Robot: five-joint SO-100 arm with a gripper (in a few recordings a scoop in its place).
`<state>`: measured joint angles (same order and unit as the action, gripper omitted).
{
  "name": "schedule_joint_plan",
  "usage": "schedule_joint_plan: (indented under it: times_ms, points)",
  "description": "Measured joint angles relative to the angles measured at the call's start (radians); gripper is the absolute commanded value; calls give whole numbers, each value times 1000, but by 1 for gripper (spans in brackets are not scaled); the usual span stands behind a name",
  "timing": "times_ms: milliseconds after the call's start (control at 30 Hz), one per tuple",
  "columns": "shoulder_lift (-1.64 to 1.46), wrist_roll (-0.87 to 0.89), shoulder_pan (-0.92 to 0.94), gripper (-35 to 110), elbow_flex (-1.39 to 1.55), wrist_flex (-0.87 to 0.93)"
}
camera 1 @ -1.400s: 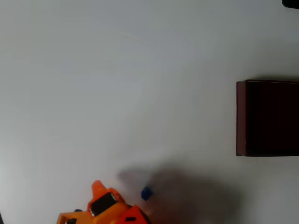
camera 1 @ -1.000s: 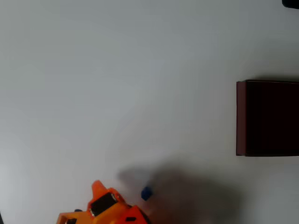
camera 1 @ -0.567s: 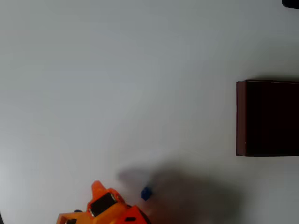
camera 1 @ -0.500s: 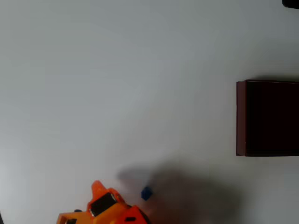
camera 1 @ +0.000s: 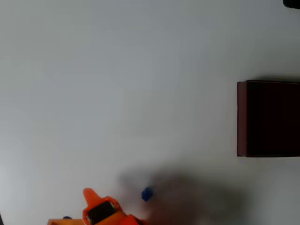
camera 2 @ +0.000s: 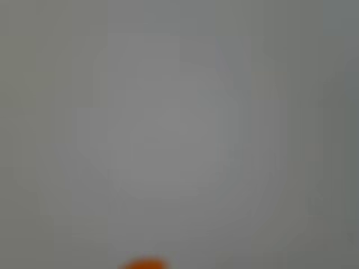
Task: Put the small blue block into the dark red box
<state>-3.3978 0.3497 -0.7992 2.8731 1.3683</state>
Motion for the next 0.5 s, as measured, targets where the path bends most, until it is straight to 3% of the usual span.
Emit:
schedule_joint_plan:
  times_ms: [500]
  points:
    - [118, 554, -66, 0, -152, 12]
